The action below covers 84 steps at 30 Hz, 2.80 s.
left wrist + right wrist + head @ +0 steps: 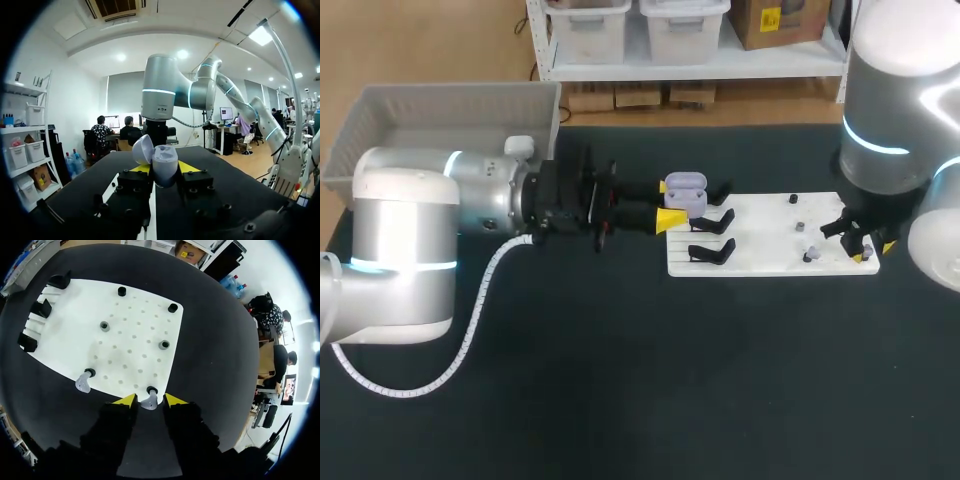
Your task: Pick up each earbud case from the left stands, insert the matching earbuds, close the lid, and place the case in the box.
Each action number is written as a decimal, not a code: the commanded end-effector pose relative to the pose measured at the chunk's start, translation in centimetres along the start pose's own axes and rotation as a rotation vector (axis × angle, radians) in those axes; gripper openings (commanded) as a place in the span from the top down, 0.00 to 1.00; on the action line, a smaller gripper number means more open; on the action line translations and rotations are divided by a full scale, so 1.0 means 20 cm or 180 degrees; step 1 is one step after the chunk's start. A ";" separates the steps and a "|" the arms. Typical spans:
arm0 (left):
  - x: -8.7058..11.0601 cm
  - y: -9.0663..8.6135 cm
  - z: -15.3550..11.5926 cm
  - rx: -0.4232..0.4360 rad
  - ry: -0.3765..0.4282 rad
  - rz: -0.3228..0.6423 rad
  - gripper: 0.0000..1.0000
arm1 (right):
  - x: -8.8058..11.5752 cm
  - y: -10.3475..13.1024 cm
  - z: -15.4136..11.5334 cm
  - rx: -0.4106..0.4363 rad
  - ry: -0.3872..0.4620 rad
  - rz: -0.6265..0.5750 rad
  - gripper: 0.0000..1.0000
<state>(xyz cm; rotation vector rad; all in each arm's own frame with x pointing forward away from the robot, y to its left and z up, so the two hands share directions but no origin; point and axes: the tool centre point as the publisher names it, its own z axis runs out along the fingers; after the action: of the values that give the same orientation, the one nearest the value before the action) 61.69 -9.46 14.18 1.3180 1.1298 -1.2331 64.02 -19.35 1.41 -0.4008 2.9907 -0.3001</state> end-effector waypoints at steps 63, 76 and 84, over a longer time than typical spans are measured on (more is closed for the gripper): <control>0.00 -0.01 0.00 -0.0018 0.0000 0.0006 1.00 | -0.01 0.65 -0.87 -0.0097 0.0039 0.0479 1.00; 0.00 -0.01 0.00 -0.0018 0.0000 0.0006 1.00 | -0.04 0.66 -0.98 0.0030 -0.0055 0.0713 1.00; 0.00 -0.01 0.00 -0.0018 0.0000 0.0006 1.00 | -0.12 0.70 -1.13 -0.0002 0.0057 0.1703 1.00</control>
<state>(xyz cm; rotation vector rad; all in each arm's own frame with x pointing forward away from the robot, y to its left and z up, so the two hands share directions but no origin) 61.68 -9.46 14.18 1.3180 1.1303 -1.2329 59.22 -2.21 19.94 0.2546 2.9454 -0.2346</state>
